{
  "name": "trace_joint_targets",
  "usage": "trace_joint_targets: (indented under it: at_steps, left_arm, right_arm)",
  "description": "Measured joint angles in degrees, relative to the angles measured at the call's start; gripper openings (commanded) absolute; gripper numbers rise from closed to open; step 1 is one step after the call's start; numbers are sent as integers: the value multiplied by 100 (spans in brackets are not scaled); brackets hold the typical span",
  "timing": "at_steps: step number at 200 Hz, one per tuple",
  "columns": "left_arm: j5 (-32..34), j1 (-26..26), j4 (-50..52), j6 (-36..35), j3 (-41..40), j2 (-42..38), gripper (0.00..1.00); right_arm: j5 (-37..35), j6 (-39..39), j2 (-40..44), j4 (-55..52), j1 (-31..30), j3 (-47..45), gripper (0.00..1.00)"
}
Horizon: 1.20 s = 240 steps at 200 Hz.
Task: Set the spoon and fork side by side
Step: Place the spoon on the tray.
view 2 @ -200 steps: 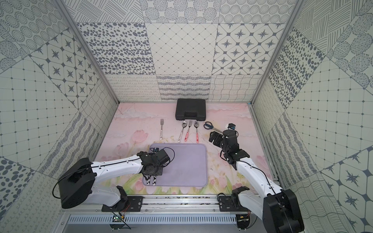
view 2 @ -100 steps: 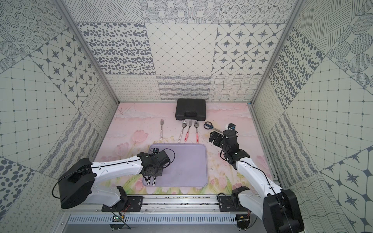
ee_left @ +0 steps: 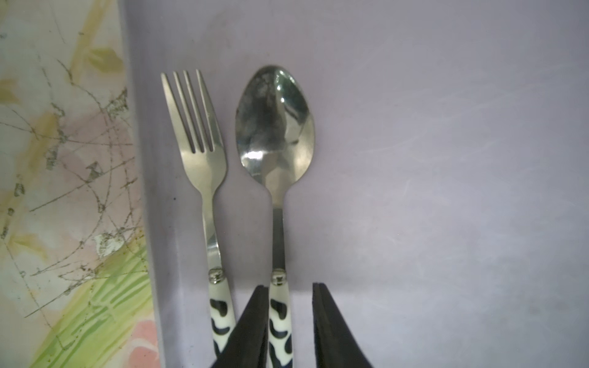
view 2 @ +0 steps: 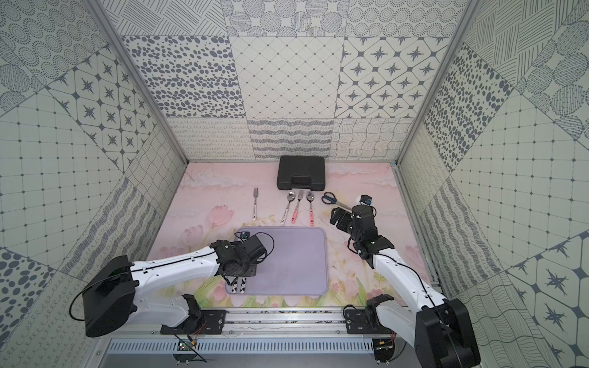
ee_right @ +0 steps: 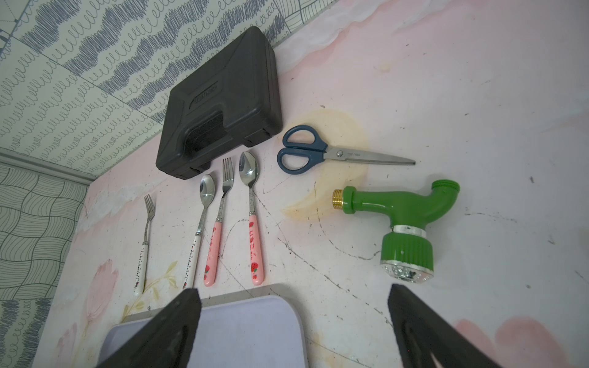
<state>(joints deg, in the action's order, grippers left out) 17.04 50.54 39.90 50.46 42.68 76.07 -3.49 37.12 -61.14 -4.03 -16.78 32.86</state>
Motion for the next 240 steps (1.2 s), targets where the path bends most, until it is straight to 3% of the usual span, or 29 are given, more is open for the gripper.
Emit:
trace_joint_targets:
  at_steps: [83,240]
  left_arm:
    - [111,-195,125,-267,798,55,33]
    - [-389,-1987,-466,-1530,2288,1685,33]
  right_arm:
    - [2,0,0,0,2,0,97]
    - [39,0,-181,22,-42,0,97]
